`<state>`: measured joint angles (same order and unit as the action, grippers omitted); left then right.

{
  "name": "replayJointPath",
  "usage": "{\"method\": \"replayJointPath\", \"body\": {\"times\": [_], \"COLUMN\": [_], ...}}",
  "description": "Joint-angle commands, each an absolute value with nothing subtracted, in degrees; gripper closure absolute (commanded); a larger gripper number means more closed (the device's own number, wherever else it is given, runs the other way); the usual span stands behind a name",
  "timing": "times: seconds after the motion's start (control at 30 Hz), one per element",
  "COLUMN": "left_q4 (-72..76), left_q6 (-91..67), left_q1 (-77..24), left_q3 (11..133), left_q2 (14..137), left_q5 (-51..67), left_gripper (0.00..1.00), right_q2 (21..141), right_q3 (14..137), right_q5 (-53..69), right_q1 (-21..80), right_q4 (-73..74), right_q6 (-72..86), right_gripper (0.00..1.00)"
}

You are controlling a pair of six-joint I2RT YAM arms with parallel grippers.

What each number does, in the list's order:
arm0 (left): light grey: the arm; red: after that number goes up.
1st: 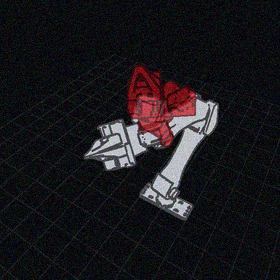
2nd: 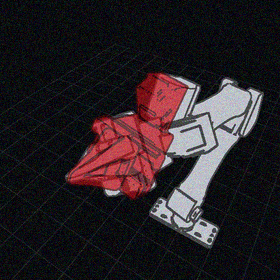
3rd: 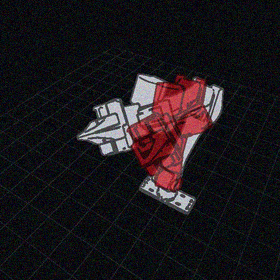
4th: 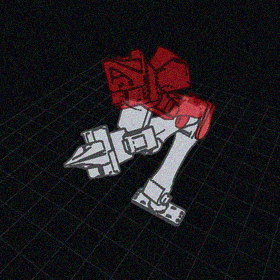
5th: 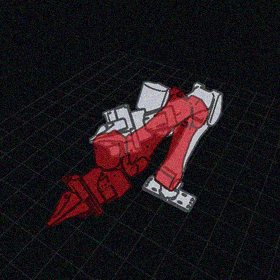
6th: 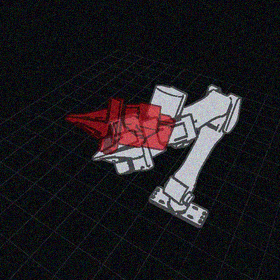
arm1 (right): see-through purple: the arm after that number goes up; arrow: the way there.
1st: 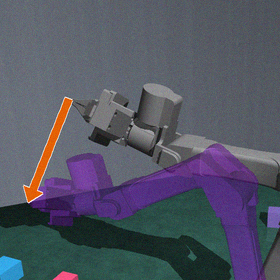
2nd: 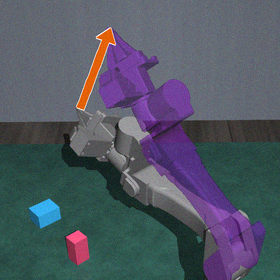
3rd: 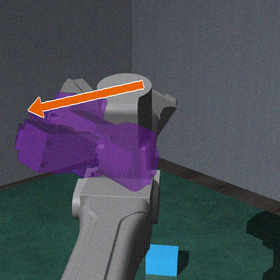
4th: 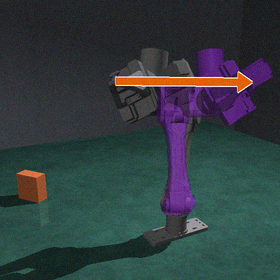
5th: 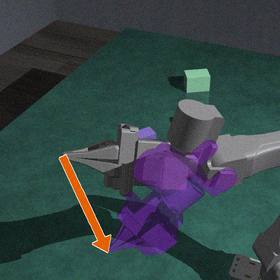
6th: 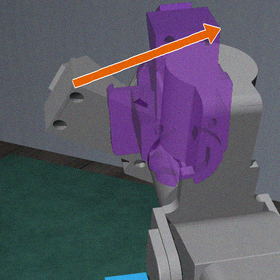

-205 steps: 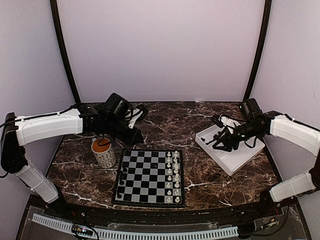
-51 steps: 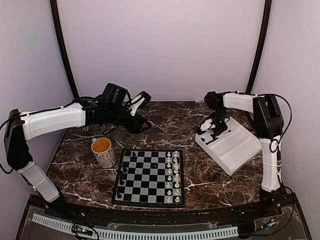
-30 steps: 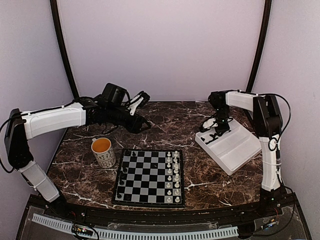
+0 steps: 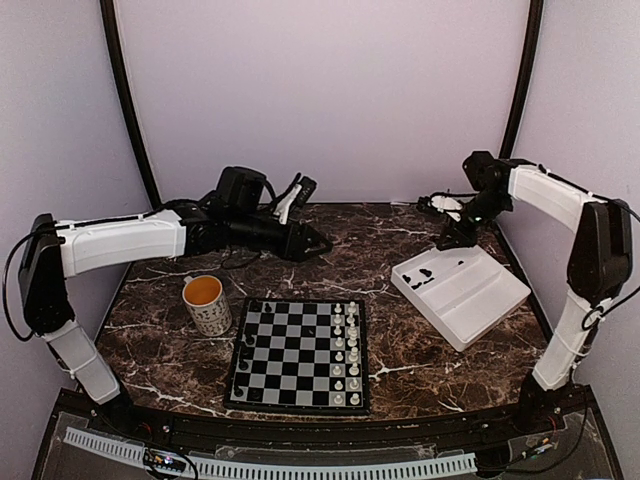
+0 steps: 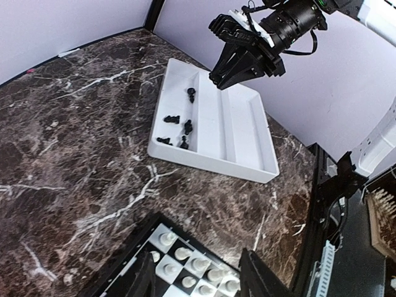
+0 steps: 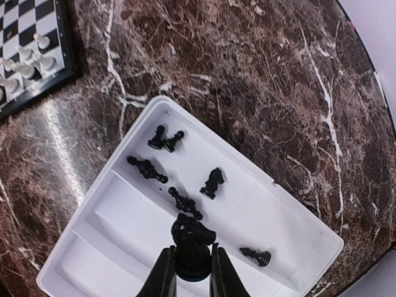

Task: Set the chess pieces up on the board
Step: Pick up the knight from the storage box, then pass from the right arm to the left

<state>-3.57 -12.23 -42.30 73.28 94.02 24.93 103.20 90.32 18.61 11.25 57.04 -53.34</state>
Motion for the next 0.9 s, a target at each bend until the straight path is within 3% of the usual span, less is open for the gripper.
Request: {"method": "replayJointPath", "body": {"times": [0.0,0.37,0.73,0.87], "left_q4": [6.3,19.6,21.3,21.9], "left_q6": [-23.9,-41.7,-44.3,-44.8], "left_q1": [-46.1,-52.1,-54.4,-54.4], "left_q3": [76.6,82.8,82.5,82.5], "left_q2": [98.6,109.3,110.0,110.1], "left_q5": [27.8,30.6,29.0,28.3], "left_gripper": [0.52,0.55,0.59,0.64], "right_q2": [96.5,83.9,83.7,83.7], "right_q3": [85.3,77.8,78.1,78.4], "right_q5": [28.4,24.2,21.3,21.1], "right_q1": [14.5,30.6,35.6,36.2], "right_q4": [53.3,47.2,48.7,49.1], "right_q6": [-46.6,-38.7,-38.9,-39.0], "right_gripper": [0.89,0.88,0.87,0.87]}}
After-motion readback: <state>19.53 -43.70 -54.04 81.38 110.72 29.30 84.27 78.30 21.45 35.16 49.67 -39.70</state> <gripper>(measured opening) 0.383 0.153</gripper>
